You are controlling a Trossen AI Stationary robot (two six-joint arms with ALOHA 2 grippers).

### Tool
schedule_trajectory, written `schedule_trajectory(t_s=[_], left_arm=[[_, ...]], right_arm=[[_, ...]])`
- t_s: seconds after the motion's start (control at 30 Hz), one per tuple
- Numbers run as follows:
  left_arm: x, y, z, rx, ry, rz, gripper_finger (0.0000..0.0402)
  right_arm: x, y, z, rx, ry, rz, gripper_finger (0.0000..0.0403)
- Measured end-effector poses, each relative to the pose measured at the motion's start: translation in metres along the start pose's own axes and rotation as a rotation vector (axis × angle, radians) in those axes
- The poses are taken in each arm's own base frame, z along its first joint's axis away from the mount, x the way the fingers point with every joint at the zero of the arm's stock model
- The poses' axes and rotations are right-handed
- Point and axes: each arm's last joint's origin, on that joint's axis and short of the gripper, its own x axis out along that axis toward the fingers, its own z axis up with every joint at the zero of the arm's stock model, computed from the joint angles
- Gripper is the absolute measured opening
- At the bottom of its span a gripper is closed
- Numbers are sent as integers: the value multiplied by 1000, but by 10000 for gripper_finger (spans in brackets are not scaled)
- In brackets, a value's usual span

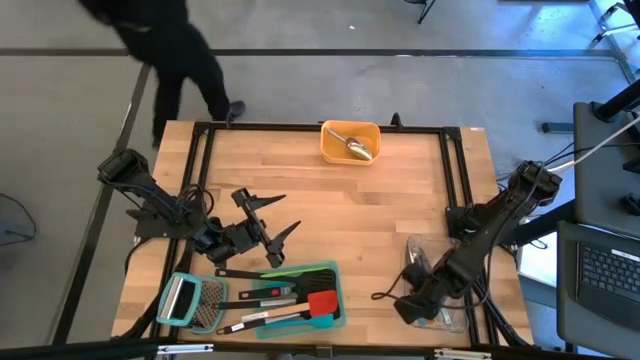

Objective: Pick & Place Kitchen Items
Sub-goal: Return to Home Position

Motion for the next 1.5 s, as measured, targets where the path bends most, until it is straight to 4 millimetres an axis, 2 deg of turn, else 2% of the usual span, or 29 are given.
schedule_trajectory(t_s=[0.23, 0.4, 0.5, 0.6, 0.7, 0.83, 1.0, 1.13, 1.23, 1.37, 1.5], left_arm=[[0, 0, 0, -5, 0, 0, 297], [0, 0, 0, -2, 1, 0, 297], [0, 0, 0, 1, 0, 0, 297], [0, 0, 0, 2, 0, 0, 297], [0, 0, 0, 2, 5, 4, 297], [0, 1, -1, 17, 41, 32, 297], [0, 2, -4, 24, 113, 83, 297], [-5, 1, -2, 18, 155, 101, 297], [-8, 0, -1, 14, 169, 101, 297], [-13, -2, 1, 9, 202, 111, 297], [-20, -4, 3, 17, 238, 116, 297]], right_arm=[[-39, 34, 3, -205, -42, 59, 197], [-77, 55, 8, -315, -149, 75, 197], [-106, 65, 9, -433, -252, 74, 197], [-138, 79, 7, -636, -367, 119, 197], [-165, 83, 12, -767, -513, 70, 197], [-192, 86, 22, -736, -728, 30, 197], [-205, 88, 42, -944, -943, -180, 197], [-214, 95, 67, -980, -1055, -246, 197], [-214, 106, 87, -1126, -1053, -203, 197], [-212, 116, 115, -1362, -1003, -21, 197], [-203, 111, 152, -1379, -1004, 51, 197]])
